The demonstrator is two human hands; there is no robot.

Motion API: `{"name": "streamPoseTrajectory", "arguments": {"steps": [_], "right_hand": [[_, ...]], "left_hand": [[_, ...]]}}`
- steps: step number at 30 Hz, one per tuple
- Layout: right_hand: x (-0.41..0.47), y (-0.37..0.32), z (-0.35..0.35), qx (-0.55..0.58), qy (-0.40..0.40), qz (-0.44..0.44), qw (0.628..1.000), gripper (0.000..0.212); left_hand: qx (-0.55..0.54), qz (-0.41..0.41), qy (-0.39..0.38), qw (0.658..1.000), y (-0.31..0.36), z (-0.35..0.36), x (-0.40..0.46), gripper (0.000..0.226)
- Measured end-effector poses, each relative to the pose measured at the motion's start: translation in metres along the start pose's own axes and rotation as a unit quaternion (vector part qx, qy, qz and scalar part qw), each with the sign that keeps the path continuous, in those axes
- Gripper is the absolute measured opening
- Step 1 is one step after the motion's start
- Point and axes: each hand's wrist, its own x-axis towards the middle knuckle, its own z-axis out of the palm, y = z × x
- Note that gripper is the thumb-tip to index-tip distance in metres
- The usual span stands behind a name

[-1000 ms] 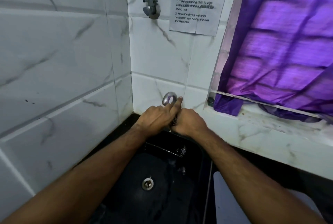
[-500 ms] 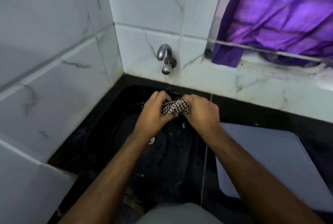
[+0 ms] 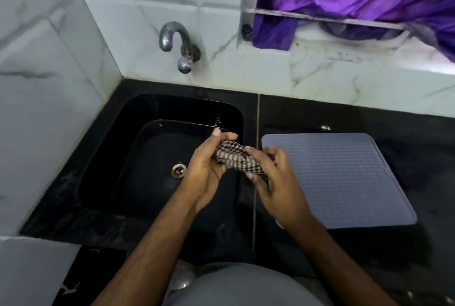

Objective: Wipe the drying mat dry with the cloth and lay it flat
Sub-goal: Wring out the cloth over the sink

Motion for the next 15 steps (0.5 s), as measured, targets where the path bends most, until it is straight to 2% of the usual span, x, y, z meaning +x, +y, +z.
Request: {"name": "streamPoseTrajectory", "arguments": {"steps": [3,4,6,7,9,11,13,15], "right_hand": [[-0.025,0.016,-0.013,-0.187,0.111,-0.046,0.975,0.046],[-0.031,0.020,-0.017,-0.224,0.115,-0.069,0.965,0.042],[-0.042,0.038,-0.027,-0.255,0.068,-0.092,0.960,0.037],[-0.046,0.049,-0.032,-0.240,0.035,-0.083,0.966,0.034],[-0.048,0.062,-0.043,-0.118,-0.008,-0.019,0.993,0.033],[-0.043,0.066,-0.061,0.045,0.032,0.072,0.996,0.037],[-0.032,0.068,-0.079,0.123,0.063,0.115,0.984,0.055],[-0.020,0.071,-0.091,0.120,0.021,0.117,0.986,0.085]], "left_hand": [[0.010,-0.044,0.028,0.999,-0.016,0.032,0.010,0.016],[0.018,-0.048,0.042,0.998,-0.020,0.040,0.012,0.015],[0.013,-0.052,0.075,0.996,-0.029,0.059,0.019,0.023],[0.010,-0.047,0.085,0.995,-0.034,0.068,0.022,0.032],[0.033,-0.028,0.084,0.996,-0.044,0.083,0.024,0.051],[0.072,-0.011,0.057,0.996,-0.051,0.102,0.024,0.056],[0.092,0.000,0.027,0.995,-0.058,0.122,0.024,0.048],[0.085,0.002,0.015,0.996,-0.060,0.141,0.026,0.038]]}}
